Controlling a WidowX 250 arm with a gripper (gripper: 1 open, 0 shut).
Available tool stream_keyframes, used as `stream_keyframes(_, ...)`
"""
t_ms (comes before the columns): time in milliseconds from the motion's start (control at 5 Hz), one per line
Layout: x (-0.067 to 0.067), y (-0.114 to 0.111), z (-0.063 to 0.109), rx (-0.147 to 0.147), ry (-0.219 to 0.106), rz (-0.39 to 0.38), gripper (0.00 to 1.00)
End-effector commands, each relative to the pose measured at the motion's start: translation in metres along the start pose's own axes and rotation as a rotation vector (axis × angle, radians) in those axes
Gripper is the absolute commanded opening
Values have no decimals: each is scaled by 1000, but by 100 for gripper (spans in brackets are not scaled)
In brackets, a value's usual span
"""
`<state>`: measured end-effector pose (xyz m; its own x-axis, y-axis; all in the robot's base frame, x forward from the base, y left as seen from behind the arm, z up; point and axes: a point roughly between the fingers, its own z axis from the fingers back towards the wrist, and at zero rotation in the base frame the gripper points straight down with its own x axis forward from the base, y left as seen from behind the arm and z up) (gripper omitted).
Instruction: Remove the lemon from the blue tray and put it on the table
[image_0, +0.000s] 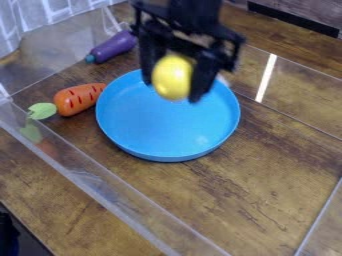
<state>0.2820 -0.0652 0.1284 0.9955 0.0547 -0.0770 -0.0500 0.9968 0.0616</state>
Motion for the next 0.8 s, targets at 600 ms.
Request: stream_keyframes(600, 3, -32, -77, 5, 20, -105, 0)
